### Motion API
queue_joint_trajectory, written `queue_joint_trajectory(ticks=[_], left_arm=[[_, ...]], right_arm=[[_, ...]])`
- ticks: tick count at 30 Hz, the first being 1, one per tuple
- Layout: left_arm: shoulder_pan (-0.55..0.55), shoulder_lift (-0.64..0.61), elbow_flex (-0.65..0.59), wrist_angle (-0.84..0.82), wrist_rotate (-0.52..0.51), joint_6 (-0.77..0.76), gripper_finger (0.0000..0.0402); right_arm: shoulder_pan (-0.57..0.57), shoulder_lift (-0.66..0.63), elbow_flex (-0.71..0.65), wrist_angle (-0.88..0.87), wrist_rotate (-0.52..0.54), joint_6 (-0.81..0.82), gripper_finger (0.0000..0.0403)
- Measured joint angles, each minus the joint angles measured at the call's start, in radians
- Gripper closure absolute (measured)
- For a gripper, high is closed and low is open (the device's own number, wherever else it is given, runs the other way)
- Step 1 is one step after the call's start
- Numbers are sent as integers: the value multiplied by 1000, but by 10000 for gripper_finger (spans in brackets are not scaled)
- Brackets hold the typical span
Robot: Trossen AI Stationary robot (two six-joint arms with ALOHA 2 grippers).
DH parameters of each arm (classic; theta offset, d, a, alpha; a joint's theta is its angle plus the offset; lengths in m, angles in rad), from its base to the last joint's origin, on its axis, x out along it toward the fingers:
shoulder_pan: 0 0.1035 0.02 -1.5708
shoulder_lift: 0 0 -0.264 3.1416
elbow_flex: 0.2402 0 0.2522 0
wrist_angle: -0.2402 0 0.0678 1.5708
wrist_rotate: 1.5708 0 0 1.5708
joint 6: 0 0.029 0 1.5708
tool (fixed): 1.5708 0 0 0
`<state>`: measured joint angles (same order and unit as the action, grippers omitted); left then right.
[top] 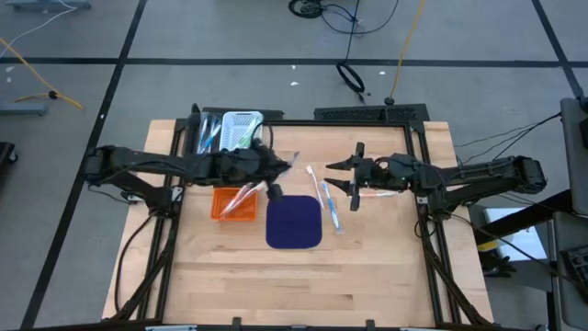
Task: Pick & Place Toothbrushes
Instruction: Put the violet toothbrush into the black bin
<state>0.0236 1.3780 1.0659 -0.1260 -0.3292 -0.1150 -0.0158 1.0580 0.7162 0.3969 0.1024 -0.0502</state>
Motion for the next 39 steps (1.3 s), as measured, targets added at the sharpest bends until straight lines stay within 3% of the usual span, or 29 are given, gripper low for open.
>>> queue_joint_trajectory(ticks=[11,17,27,34,39], left_arm=[[-4,-104,-1,-577,-215,-255,401],[8,-84,-1,-716,-259,-334,401],[58,-86,-88,-717,-263,-368,401],[91,-86,-210,-585,-252,-310,401],[119,-86,-280,-508,-183,-311,401]], right_arm=[[1,1,0,-77,-1,42,237],[1,1,0,-75,-1,42,240],[11,1,0,-87,-2,39,240],[11,1,0,-87,-3,40,242],[11,1,0,-86,-3,39,242]])
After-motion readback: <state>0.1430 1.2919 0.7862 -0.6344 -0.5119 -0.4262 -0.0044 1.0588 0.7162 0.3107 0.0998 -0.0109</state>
